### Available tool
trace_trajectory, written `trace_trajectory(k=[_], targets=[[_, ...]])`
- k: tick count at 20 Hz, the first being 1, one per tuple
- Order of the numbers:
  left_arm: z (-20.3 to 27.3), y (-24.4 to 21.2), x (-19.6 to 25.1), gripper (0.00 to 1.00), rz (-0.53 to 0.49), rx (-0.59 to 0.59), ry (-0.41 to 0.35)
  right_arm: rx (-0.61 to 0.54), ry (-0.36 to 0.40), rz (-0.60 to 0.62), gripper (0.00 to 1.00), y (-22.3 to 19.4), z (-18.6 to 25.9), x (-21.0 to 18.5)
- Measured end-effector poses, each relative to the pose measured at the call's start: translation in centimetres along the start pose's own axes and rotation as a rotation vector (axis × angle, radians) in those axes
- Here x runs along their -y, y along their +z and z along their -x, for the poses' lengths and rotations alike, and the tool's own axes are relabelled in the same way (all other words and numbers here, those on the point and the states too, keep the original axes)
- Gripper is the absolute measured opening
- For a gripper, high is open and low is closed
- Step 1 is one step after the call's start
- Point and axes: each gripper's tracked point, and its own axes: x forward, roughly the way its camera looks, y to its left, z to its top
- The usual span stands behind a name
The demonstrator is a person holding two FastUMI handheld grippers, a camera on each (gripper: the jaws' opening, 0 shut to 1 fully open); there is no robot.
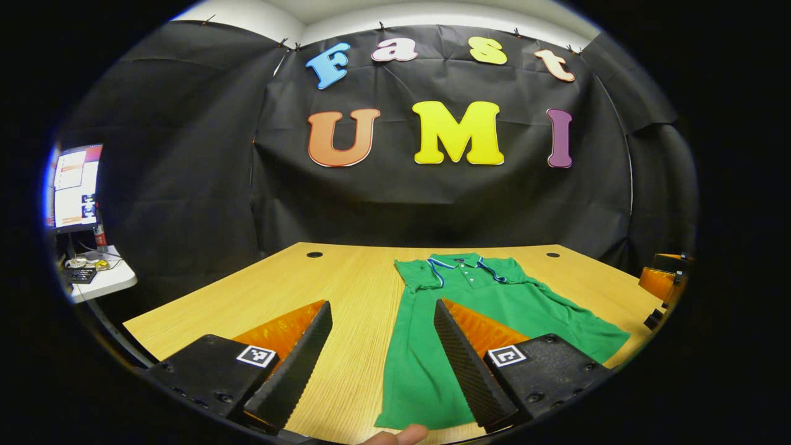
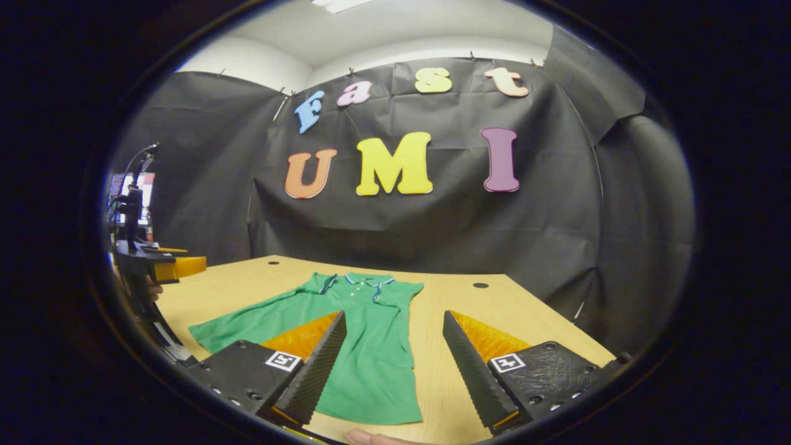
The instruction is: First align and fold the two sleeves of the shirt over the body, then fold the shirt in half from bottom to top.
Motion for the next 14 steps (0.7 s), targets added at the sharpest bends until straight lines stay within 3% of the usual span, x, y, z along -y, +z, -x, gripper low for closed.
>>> trace_trajectory(k=[3,8,14], targets=[[2.1,-2.7,-0.1,1.0,0.047,-0.015,-0.009,-0.048,-0.018,0.034,0.95,-2.4,0.6,-1.5],[1.2,-8.6,0.6,1.0,0.017,-0.122,-0.042,-0.128,-0.034,0.11,0.95,-5.8,0.0,-2.8],[0.1,-11.7,1.7,1.0,0.029,-0.191,-0.082,-0.254,-0.071,0.032,0.95,-9.6,-0.9,-1.8]])
